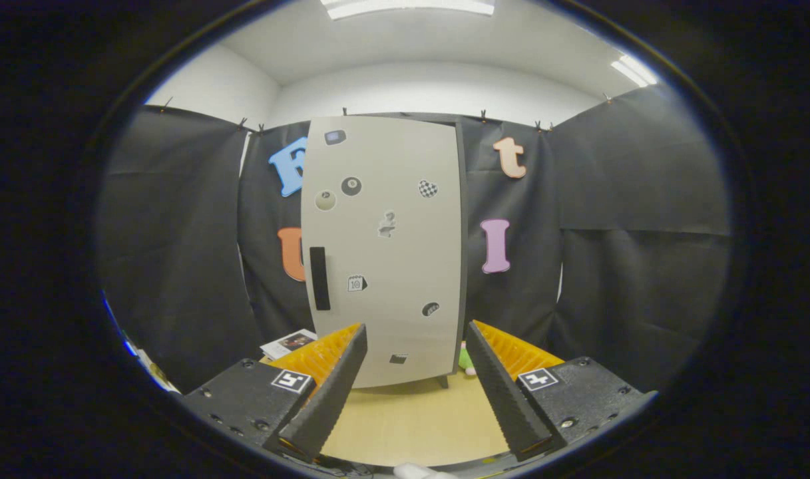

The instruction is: Open the shoe cabinet door, grab the shoes and put them into the shoe cabinet, then close the shoe cabinet door.

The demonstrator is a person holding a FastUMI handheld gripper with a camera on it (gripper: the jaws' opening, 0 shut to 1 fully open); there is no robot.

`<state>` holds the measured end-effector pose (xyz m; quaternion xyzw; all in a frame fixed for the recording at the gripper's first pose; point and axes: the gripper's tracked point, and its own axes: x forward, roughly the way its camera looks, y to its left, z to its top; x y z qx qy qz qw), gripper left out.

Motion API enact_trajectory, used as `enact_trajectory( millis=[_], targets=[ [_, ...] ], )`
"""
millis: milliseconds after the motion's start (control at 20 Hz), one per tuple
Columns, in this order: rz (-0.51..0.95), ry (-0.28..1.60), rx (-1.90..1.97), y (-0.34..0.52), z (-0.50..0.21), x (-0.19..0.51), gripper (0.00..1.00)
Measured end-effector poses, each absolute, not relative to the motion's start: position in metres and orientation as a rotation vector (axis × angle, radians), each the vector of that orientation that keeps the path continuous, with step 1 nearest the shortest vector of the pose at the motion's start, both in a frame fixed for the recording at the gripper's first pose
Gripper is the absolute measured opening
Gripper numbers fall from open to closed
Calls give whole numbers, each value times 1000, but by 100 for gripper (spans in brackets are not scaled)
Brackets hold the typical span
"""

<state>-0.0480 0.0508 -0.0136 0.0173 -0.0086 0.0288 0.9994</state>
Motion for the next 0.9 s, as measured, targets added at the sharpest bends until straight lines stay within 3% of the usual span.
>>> enact_trajectory(
  millis=[900],
  targets=[
    [46, -30, 23, 45, -8, -53, 98]
  ],
)
